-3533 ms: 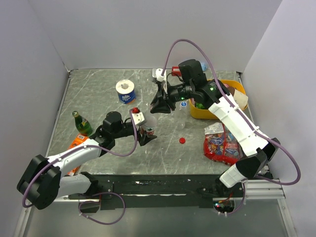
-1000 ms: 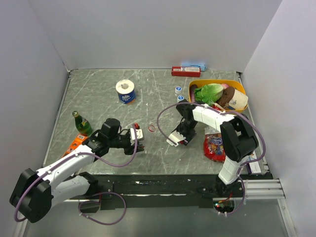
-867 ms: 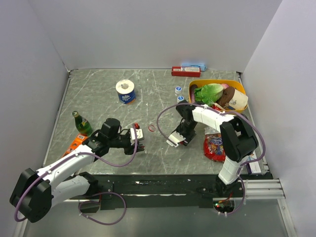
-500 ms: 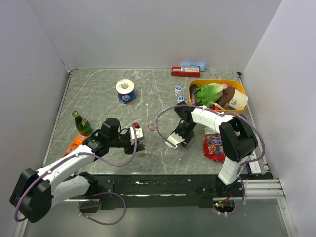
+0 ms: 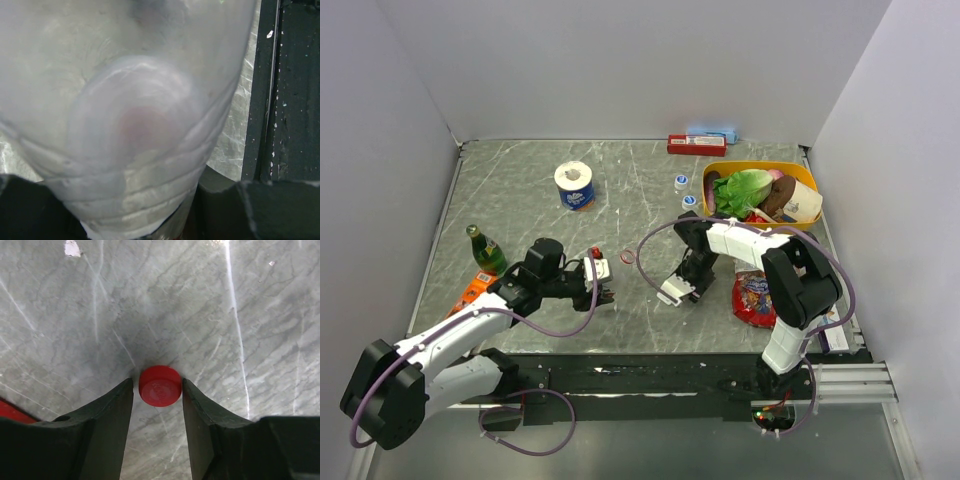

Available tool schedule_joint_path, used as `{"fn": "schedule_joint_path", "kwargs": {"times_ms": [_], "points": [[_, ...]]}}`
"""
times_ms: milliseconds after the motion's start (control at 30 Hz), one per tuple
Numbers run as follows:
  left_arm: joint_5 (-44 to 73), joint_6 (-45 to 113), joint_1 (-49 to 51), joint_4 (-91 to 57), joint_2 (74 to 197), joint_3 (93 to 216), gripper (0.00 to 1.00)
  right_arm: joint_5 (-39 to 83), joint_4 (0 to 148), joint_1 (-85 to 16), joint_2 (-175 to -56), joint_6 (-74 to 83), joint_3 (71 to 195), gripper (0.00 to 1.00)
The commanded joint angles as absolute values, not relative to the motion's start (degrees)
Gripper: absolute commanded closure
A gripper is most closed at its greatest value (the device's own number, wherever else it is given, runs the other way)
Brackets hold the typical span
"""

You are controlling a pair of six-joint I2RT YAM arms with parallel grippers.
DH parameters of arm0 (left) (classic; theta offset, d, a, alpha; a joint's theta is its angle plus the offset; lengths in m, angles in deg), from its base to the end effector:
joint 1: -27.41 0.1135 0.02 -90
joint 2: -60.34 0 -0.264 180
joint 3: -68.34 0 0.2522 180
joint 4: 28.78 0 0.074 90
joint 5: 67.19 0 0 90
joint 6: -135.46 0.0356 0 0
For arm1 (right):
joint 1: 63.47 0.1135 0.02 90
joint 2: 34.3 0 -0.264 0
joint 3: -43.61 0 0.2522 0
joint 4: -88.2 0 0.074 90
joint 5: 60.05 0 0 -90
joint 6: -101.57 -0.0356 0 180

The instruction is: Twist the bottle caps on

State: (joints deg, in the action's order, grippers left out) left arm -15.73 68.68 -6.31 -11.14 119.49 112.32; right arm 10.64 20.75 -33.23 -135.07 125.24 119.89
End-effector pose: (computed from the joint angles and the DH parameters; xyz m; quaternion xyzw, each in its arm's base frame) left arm 0.1654 -0.1370 0.2190 0.5340 0.6533 -0.3299 0.4234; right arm 0.2491 0.1588 0.1608 -0.9363 0.3080 0.1363 0.0991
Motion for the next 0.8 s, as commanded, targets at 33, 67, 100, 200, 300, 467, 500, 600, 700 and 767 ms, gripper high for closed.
{"fn": "schedule_joint_path", "kwargs": {"times_ms": [33, 67, 100, 200, 300, 467, 500, 600, 700, 767], "points": [[-16.92, 68.75, -6.17, -13.88, 120.1, 111.99, 0.99, 9.91, 21.97, -32.62, -134.67, 133.39, 119.6, 0.51], [-16.92, 68.75, -6.17, -14.14, 120.1, 111.9, 0.99, 10.0, 22.32, -32.71, -134.67, 133.3, 119.51, 0.52], [-16.92, 68.57, -6.08, -14.23, 120.19, 111.81, 0.99, 10.09, 22.58, -32.62, -134.85, 133.12, 119.51, 0.52], [-17.0, 68.57, -6.08, -14.58, 120.19, 111.55, 0.99, 10.27, 23.46, -32.53, -134.67, 132.86, 119.33, 0.54], [-17.0, 68.75, -6.17, -14.58, 120.19, 111.2, 0.99, 10.18, 24.43, -32.62, -134.06, 131.81, 118.98, 0.59], [-17.09, 71.38, -6.17, -14.23, 120.36, 110.67, 0.99, 8.16, 21.81, -32.62, -130.11, 129.44, 119.33, 0.68], [-17.09, 71.91, -6.17, -13.79, 120.8, 110.84, 0.99, 6.33, 20.57, -32.62, -127.67, 128.65, 120.12, 0.68], [-17.97, 75.86, -6.17, -11.69, 121.77, 111.81, 0.99, 2.55, 14.78, -32.1, -121.35, 125.76, 122.57, 0.69], [-19.11, 80.51, -6.17, -9.66, 123.0, 112.6, 0.99, -0.36, 8.82, -30.87, -115.45, 119.97, 127.92, 0.7], [-19.46, 83.86, -6.34, -8.52, 123.53, 113.04, 0.99, -2.65, 6.42, -29.9, -112.45, 114.61, 131.44, 0.7]]}}
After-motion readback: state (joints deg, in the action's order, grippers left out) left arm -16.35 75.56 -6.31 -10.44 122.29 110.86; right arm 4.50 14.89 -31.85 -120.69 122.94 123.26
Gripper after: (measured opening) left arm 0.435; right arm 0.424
